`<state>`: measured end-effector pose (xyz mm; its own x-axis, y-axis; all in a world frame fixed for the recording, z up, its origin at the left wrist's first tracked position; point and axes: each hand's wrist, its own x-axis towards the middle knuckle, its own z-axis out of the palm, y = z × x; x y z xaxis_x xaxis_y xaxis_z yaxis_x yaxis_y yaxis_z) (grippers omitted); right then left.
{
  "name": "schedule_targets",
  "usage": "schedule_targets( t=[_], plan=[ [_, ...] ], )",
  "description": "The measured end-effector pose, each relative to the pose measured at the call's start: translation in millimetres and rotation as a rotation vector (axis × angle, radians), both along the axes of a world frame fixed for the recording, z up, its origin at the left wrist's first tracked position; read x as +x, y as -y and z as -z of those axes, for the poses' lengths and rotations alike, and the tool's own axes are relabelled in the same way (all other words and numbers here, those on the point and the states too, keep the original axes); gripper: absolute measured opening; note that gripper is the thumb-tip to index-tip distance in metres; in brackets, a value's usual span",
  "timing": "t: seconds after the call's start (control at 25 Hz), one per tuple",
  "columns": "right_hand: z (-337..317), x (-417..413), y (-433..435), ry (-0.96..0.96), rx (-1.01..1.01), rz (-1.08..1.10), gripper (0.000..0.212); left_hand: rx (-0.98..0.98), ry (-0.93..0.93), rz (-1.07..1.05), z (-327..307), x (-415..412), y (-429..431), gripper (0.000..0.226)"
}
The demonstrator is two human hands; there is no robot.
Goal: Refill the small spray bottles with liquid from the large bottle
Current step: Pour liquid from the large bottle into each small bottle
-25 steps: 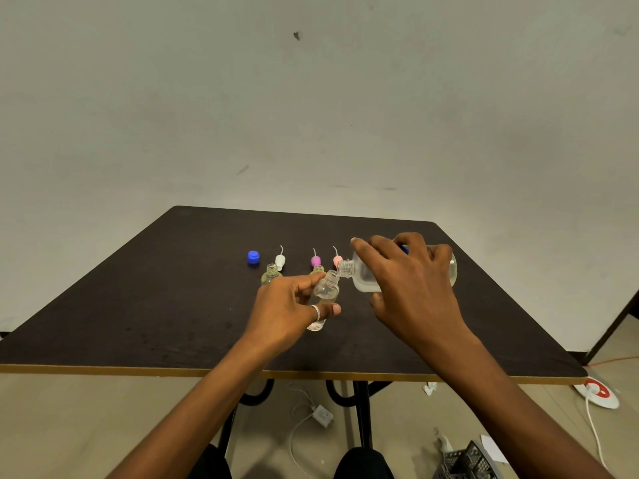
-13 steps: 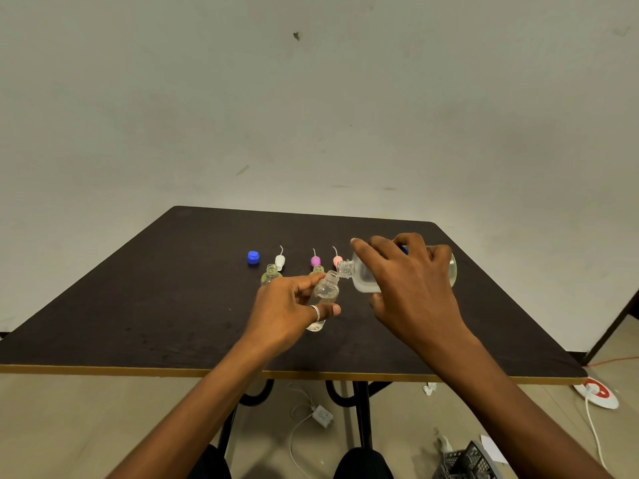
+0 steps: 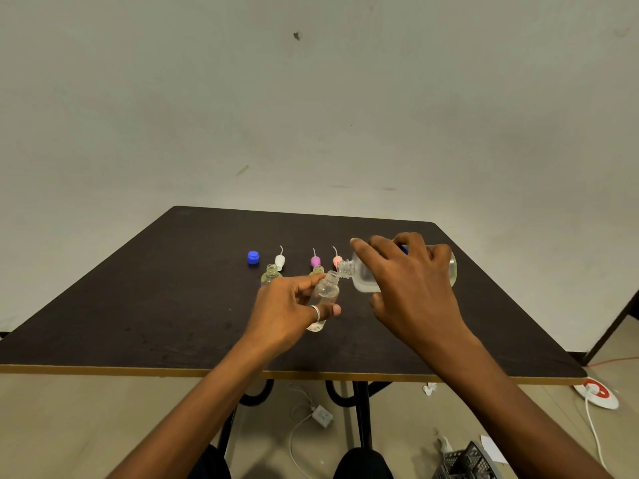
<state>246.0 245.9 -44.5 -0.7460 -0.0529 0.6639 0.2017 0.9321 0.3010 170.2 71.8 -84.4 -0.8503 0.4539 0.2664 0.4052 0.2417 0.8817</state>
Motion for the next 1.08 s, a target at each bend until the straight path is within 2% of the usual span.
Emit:
schedule_targets(
  t=[1.08],
  plan=[
    [-1.0, 0.4, 0.3, 0.007, -0.004, -0.006, 0.086, -0.001, 0.008, -0.001, 3.0, -3.5, -1.4, 0.054]
  ],
)
